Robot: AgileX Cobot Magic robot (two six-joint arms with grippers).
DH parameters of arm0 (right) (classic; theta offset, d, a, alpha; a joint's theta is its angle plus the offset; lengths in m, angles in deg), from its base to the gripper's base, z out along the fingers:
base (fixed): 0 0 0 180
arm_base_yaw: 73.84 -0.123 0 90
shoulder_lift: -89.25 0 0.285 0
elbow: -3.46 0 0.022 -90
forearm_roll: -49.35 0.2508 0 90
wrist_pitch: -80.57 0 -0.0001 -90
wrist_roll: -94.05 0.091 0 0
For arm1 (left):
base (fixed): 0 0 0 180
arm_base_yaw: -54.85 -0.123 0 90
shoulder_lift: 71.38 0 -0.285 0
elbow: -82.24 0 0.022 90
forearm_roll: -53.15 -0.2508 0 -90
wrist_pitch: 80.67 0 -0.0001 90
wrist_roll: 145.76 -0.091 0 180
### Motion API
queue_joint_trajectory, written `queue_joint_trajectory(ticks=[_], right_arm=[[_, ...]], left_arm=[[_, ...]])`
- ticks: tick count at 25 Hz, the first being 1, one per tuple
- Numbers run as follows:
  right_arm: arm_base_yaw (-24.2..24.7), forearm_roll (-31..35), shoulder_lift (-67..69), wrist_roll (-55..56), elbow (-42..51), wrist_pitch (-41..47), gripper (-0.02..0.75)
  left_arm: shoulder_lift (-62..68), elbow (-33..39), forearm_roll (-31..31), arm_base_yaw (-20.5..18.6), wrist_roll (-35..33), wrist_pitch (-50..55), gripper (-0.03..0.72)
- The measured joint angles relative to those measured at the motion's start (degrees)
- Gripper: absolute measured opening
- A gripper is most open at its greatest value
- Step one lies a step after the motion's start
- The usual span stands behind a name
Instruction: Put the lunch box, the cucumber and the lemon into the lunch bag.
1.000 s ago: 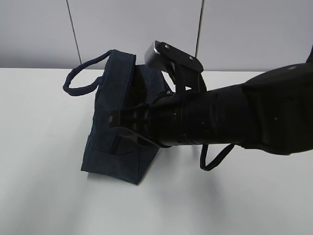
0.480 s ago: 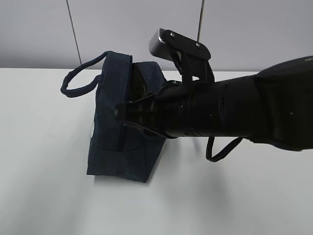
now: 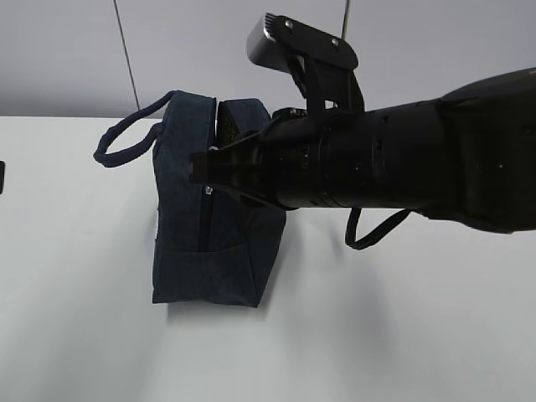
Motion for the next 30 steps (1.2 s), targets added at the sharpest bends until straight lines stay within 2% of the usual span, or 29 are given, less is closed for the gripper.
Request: queue_joint_trajectory(ticks=[3, 5, 7, 11, 15, 18, 19, 24, 30], right_arm=[[0.0, 0.0, 0.0, -0.13, 0.0, 0.12, 0.0], [0.0, 0.0, 0.0, -0.13, 0.0, 0.34, 0.0], [0.0, 0.0, 0.0, -0.13, 0.0, 0.68, 0.0], [0.0, 0.0, 0.0, -0.17, 0.0, 0.93, 0.0], [0.0, 0.0, 0.0, -0.26, 0.0, 1.04, 0.0], [0.0, 0.0, 0.0, -0.26, 0.0, 1.17, 0.0], [0.0, 0.0, 0.0, -0.3, 0.0, 1.17, 0.0], [0.0, 0.0, -0.13, -0.3, 0.0, 1.39, 0.0], [0.0, 0.0, -0.58, -0.39, -0.13, 2.23, 0.0]], left_arm=[[3.57, 0.0, 2.02, 0.0, -0.81, -0.25, 0.055], [7.12, 0.0, 5.54, 0.0, -3.67, -0.63, 0.059], [11.19, 0.0, 10.89, 0.0, -8.71, -0.82, 0.064], [20.41, 0.0, 24.09, 0.0, -22.95, -1.03, 0.101], [27.42, 0.0, 32.93, 0.0, -35.6, -1.95, 0.241], [30.43, 0.0, 38.45, 0.0, -43.15, -3.06, 0.368], [31.38, 0.0, 40.03, 0.0, -45.15, -3.31, 0.388], [35.42, 0.0, 47.1, 0.0, -54.95, -3.99, 0.414], [39.44, 0.0, 49.29, 0.0, -57.81, -3.46, 0.412]])
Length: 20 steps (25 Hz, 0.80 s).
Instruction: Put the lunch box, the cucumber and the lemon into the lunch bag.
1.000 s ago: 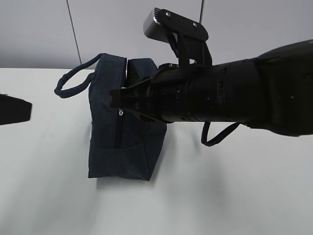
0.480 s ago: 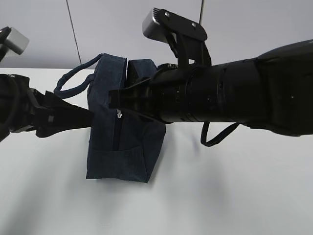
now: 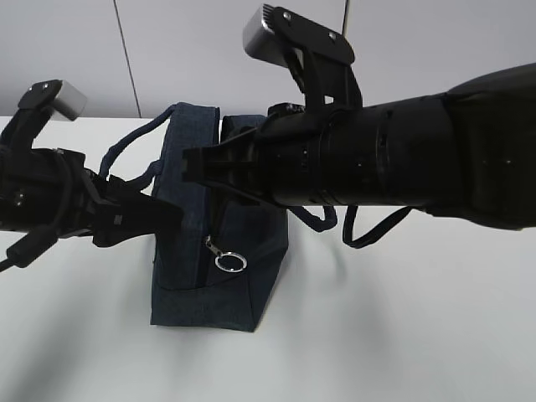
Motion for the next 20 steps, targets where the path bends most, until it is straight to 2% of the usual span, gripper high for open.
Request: queue_joint_trajectory(ticks=[7, 13, 16, 20], right_arm=[[0.0, -1.38, 0.0, 0.0, 0.0, 3.51, 0.0], [0.0, -12.09, 0.0, 0.0, 0.0, 9.42, 0.015], [0.0, -19.73, 0.0, 0.0, 0.0, 12.72, 0.097], [0.0, -30.95, 0.0, 1.89, 0.33, 14.34, 0.275]], left_arm=[[0.22, 0.0, 0.0, 0.0, -0.53, 1.15, 0.379], [0.22, 0.0, 0.0, 0.0, -0.53, 1.15, 0.375], [0.22, 0.0, 0.0, 0.0, -0.57, 1.15, 0.375], [0.22, 0.0, 0.0, 0.0, -0.67, 1.24, 0.375]])
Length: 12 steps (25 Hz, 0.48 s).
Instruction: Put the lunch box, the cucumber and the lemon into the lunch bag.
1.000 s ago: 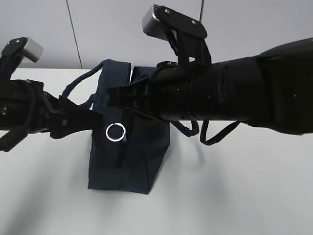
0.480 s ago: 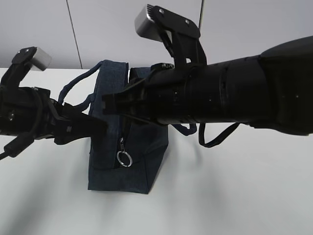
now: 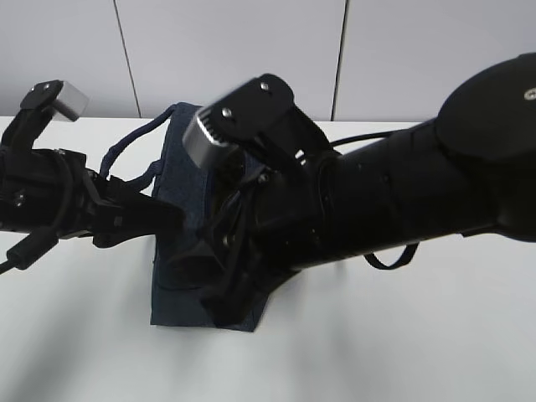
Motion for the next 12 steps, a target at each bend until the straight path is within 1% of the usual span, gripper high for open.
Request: queue_joint_trajectory(ticks=[1, 4, 8, 12], right_arm=[[0.0, -2.09, 0.0, 0.62, 0.56, 0.11, 0.309], [0.0, -6.31, -0.05, 1.6, 3.0, 0.92, 0.349], [0.0, -9.76, -0.05, 1.96, 4.98, 0.58, 0.36], [0.0, -10.83, -0.13, 1.96, 6.62, -3.8, 0.361]], left_arm=[[0.0, 0.0, 0.0, 0.0, 0.0, 0.0, 0.375], [0.0, 0.0, 0.0, 0.0, 0.0, 0.14, 0.375], [0.0, 0.0, 0.0, 0.0, 0.0, 0.13, 0.375], [0.0, 0.0, 0.0, 0.0, 0.0, 0.16, 0.375]])
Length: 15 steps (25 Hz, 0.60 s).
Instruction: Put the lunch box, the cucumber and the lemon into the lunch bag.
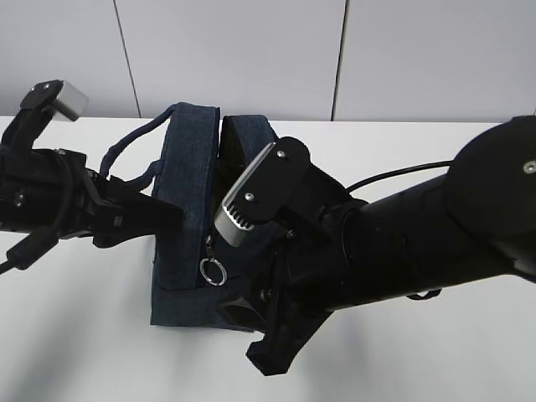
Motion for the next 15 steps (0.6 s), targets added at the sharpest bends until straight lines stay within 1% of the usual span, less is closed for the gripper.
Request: queue_joint_trajectory(ticks=[3, 6, 10, 15], right_arm=[[0.0, 0.16, 0.0, 0.0, 0.24, -1.33, 0.363], [0.0, 2.32, 1.04, 0.0, 0.24, -1.83, 0.382], [0.0, 9.66, 3.6, -2.27, 0.24, -2.4, 0.42], [0.0, 19.67, 4.96, -9.66, 0.24, -4.48, 0.426]], left_arm=[[0.0, 0.0, 0.0, 0.0, 0.0, 0.0, 0.375], [0.0, 0.0, 0.0, 0.0, 0.0, 0.1, 0.375], [0.0, 0.0, 0.0, 0.0, 0.0, 0.1, 0.375], [0.0, 0.0, 0.0, 0.0, 0.0, 0.1, 0.374]])
